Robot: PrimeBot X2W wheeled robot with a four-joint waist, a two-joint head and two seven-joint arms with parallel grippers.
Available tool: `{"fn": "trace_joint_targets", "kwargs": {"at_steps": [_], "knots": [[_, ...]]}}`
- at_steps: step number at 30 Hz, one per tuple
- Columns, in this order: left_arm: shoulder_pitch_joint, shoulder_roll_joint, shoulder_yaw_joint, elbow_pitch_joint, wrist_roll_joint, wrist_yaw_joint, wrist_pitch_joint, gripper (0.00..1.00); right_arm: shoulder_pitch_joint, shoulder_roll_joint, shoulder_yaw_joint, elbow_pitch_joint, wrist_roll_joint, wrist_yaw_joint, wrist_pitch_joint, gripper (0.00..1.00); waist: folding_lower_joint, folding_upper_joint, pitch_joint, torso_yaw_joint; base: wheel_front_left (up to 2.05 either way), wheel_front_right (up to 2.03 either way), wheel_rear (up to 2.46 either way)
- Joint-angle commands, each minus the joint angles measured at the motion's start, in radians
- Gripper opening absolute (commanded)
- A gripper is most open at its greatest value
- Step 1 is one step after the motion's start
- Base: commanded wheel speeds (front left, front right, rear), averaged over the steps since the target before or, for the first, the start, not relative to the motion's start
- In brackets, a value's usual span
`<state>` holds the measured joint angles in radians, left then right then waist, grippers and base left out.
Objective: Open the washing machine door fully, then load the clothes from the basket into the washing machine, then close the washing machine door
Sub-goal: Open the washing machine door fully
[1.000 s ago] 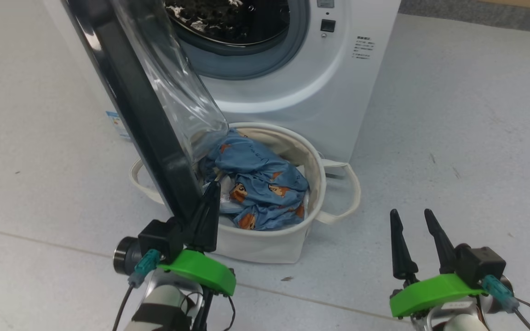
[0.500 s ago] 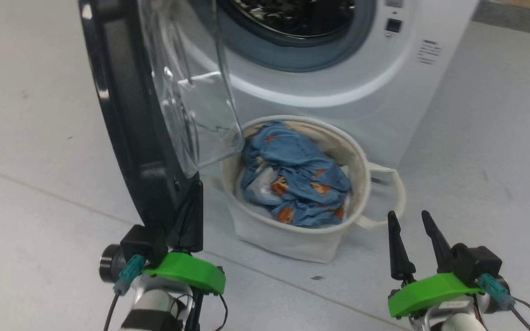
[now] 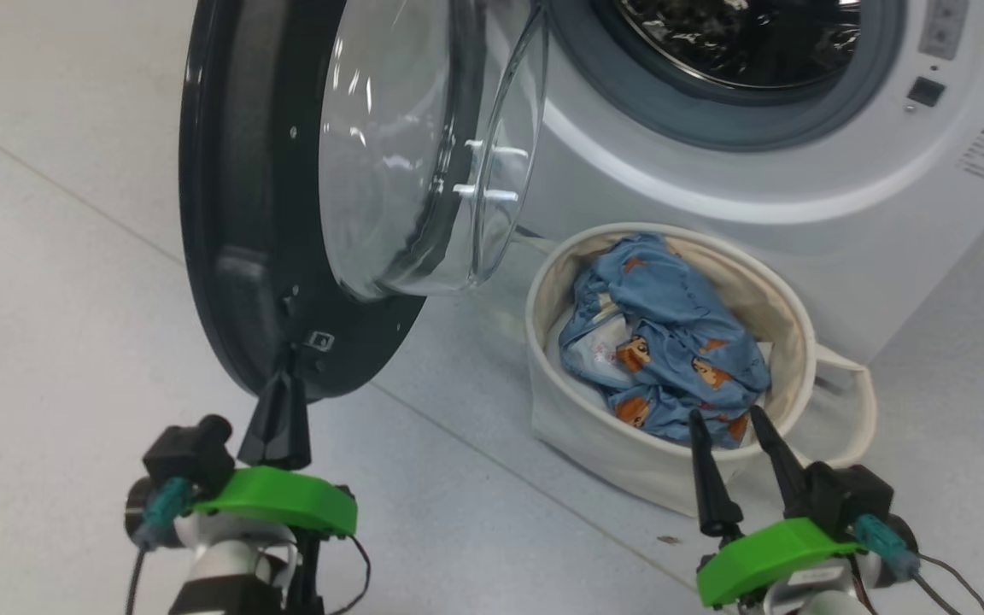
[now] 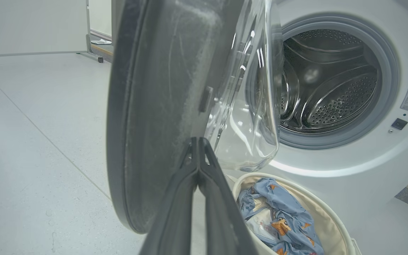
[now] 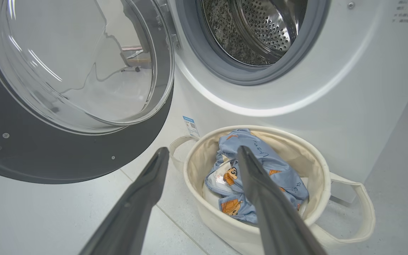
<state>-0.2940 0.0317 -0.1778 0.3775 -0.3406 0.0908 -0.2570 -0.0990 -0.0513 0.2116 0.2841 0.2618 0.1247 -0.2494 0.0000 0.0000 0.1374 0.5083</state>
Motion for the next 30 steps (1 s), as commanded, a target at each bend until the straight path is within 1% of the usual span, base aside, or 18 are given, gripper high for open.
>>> {"fn": "trace_joint_targets", "kwargs": {"at_steps": [1, 4, 7, 9, 14, 16, 19, 20, 27, 30], "knots": [[-0.055, 0.018, 0.062, -0.029, 0.006, -0.01, -0.005, 0.0, -0.045, 0.001, 0.038, -0.016, -0.015, 0.006, -0.012, 1.0, 0.0, 0.0, 0.023, 0.018, 0.0, 0.0, 0.0], [-0.075, 0.018, 0.093, -0.029, 0.011, -0.03, -0.005, 0.0, -0.066, 0.001, 0.055, 0.003, -0.023, 0.006, -0.012, 1.0, 0.0, 0.0, 0.05, 0.023, 0.0, 0.0, 0.0], [-0.088, 0.018, 0.103, -0.045, 0.012, -0.053, -0.005, 0.0, -0.089, 0.001, 0.073, 0.022, -0.029, 0.006, -0.012, 1.0, 0.0, 0.0, 0.075, 0.025, 0.0, 0.0, 0.0], [-0.091, 0.018, 0.103, -0.053, 0.0, -0.059, -0.005, 0.0, -0.106, 0.001, 0.082, 0.034, -0.038, 0.006, -0.012, 1.0, 0.0, 0.0, 0.089, 0.026, 0.0, 0.0, 0.0], [-0.116, 0.018, 0.12, -0.042, -0.021, -0.056, -0.005, 0.0, -0.137, 0.001, 0.105, 0.054, -0.053, 0.006, -0.012, 1.0, 0.0, 0.0, 0.116, 0.027, 0.0, 0.0, 0.0], [-0.131, 0.018, 0.137, -0.026, -0.068, -0.079, -0.005, 0.0, -0.145, 0.0, 0.108, 0.058, -0.052, 0.006, -0.012, 1.0, 0.0, 0.0, 0.128, 0.027, 0.0, 0.0, 0.0], [-0.154, 0.018, 0.16, -0.002, -0.053, -0.089, -0.005, 0.0, -0.153, -0.007, 0.115, 0.066, -0.054, 0.006, -0.012, 1.0, 0.0, 0.0, 0.142, 0.028, 0.0, 0.0, 0.0], [-0.166, 0.018, 0.177, 0.007, -0.06, -0.097, -0.005, 0.0, -0.158, -0.011, 0.12, 0.07, -0.055, 0.006, -0.012, 1.0, 0.0, 0.0, 0.15, 0.029, 0.0, 0.0, 0.0], [-0.263, 0.021, 0.29, 0.093, -0.014, -0.138, -0.005, 0.0, -0.198, -0.032, 0.143, 0.087, -0.06, 0.006, -0.012, 1.0, 0.0, 0.0, 0.204, 0.032, 0.0, 0.0, 0.0], [-0.313, 0.025, 0.341, 0.151, -0.032, -0.166, -0.005, 0.0, -0.217, -0.042, 0.16, 0.096, -0.061, 0.006, -0.012, 1.0, 0.0, 0.0, 0.225, 0.032, 0.0, 0.0, 0.0]]}}
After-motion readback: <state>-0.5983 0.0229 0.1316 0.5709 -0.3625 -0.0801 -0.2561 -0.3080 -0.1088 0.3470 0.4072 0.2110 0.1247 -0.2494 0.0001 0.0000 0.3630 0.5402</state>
